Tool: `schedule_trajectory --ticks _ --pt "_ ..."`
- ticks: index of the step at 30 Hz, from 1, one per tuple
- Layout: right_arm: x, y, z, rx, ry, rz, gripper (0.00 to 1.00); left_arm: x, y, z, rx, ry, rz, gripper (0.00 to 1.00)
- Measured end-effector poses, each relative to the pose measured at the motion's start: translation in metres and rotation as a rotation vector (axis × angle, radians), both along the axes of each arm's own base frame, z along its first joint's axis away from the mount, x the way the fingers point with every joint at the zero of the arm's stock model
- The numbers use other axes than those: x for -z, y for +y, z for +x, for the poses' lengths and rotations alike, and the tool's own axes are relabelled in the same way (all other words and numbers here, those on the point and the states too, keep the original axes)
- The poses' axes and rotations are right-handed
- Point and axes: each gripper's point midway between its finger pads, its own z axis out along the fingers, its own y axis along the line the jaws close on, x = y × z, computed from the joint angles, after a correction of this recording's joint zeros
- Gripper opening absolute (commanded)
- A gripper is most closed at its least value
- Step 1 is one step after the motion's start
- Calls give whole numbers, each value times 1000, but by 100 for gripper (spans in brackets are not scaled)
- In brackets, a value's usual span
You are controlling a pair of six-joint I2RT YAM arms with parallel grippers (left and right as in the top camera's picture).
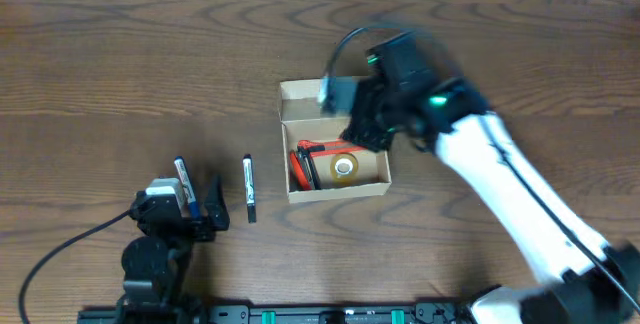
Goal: Pack container
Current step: 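Raise right arm aside and move left gripper to the markers, then grasp the black-capped whiteboard marker with the left gripper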
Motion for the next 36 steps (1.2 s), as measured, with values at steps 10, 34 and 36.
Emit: schedule_trajectory --ticks 10,34,36 --pt "-42 -161 45 733 47 220 92 -30 -4 35 -18 575 0 95" --pt "43 -218 56 968 319 173 96 53 -81 80 172 1085 191 95" --pt "43 -218 56 964 318 170 96 68 -95 75 201 1069 221 96"
